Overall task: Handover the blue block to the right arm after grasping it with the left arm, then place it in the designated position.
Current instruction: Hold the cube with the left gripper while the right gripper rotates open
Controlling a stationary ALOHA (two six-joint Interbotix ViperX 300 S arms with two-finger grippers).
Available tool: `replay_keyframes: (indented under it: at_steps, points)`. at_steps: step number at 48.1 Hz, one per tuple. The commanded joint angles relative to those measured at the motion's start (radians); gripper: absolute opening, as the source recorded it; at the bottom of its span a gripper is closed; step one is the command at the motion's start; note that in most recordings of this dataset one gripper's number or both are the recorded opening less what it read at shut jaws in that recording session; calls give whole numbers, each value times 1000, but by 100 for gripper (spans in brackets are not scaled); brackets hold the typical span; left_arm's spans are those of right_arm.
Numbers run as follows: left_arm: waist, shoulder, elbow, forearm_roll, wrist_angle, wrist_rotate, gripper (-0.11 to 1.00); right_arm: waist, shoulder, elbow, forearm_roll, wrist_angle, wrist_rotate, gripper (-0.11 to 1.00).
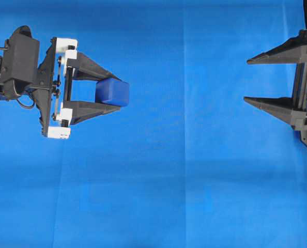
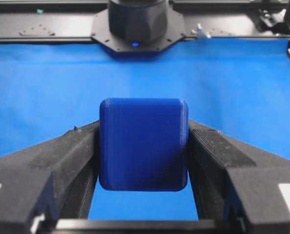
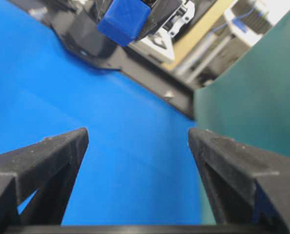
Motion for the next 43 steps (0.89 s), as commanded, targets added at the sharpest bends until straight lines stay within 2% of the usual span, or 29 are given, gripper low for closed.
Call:
replay_keyframes:
  at_steps: [1, 11, 15, 21, 23, 25, 35, 43]
  points:
    - [-2, -12, -14, -2, -11, 0, 46, 0, 2, -35, -49, 11, -25, 96]
    - [-2, -14, -12, -2, -9, -3, 46, 0, 2, -41, -184, 17, -115, 96]
    - [-3, -15, -11, -2, -11, -3, 46, 3, 6, -38, -278, 20, -178, 96]
    - [-2, -15, -11, -2, -11, -3, 46, 12, 15, -37, -448, 21, -278, 97]
    - [-2, -17, -9, -2, -9, -3, 46, 17, 14, -40, -480, 18, -295, 97]
    - [-3, -17, -9, -2, -9, -3, 46, 20, 12, -40, -497, 12, -299, 97]
    - [-3, -17, -9, -2, -8, -3, 46, 23, 9, -38, -520, 12, -307, 97]
    - [-3, -17, -9, -2, -6, -5, 46, 23, 23, -35, -594, 67, -327, 97]
